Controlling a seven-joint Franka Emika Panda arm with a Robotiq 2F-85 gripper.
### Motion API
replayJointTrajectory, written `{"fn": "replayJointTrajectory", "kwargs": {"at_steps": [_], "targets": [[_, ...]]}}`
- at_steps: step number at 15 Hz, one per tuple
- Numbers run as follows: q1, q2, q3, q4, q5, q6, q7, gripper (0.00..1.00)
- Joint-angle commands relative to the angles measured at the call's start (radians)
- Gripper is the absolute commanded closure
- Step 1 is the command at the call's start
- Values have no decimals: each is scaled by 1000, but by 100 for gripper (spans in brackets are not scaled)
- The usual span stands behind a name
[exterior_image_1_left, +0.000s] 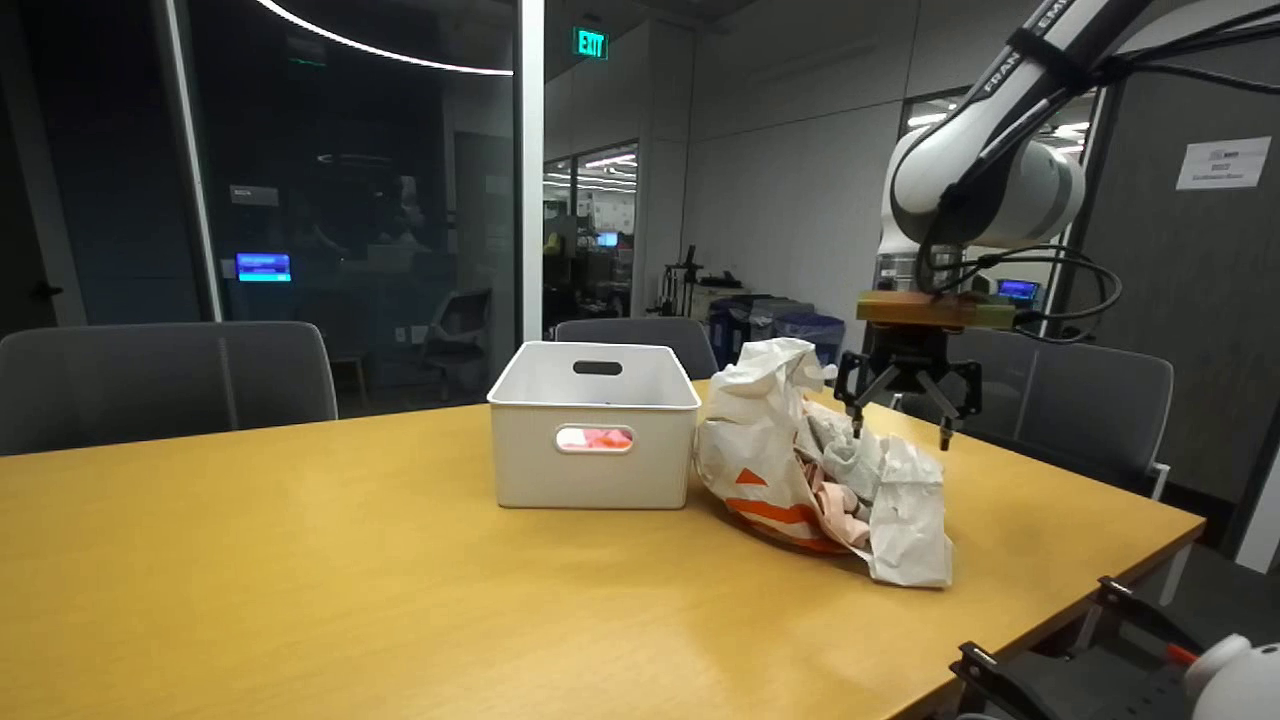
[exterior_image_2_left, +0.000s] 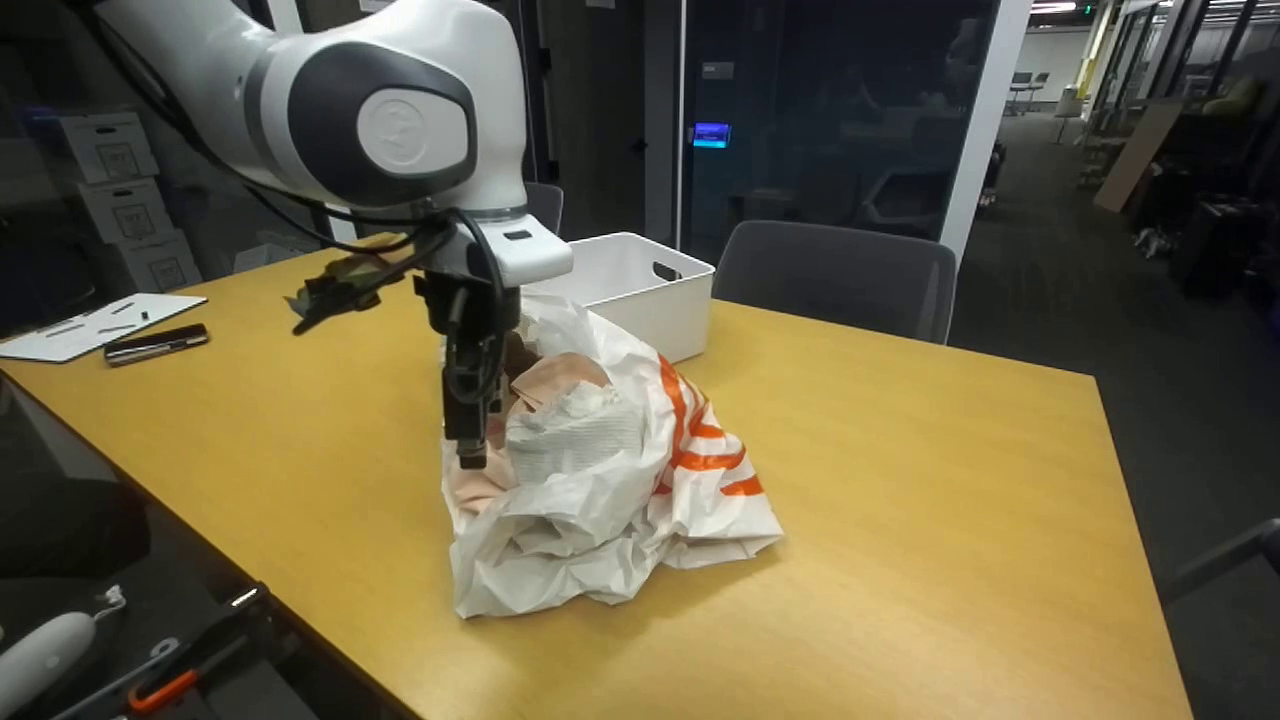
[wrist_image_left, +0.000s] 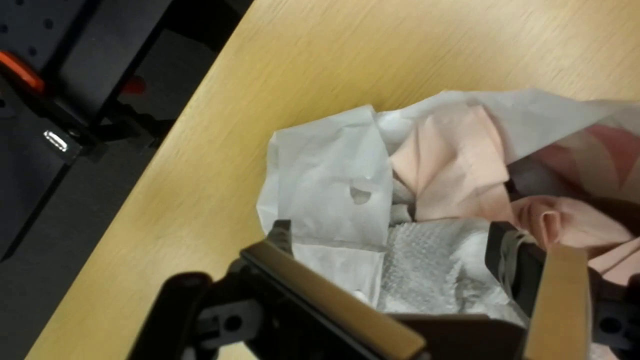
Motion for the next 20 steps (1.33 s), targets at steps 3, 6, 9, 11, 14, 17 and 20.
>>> {"fn": "replayJointTrajectory", "kwargs": {"at_steps": [3,6,9,11,14,17,20], "targets": [[-47,107,-40,12,-187,94,120,0],[-38,171,-70,31,-226,139,142,0],[-25,206,-93,37,-222,178,134,32],[-18,221,-105,40,-217,203,123,50],[-5,232,-118,45,-210,236,129,74],[8,220,-124,44,-201,232,132,95],[33,187,-134,38,-242,205,184,100]]}}
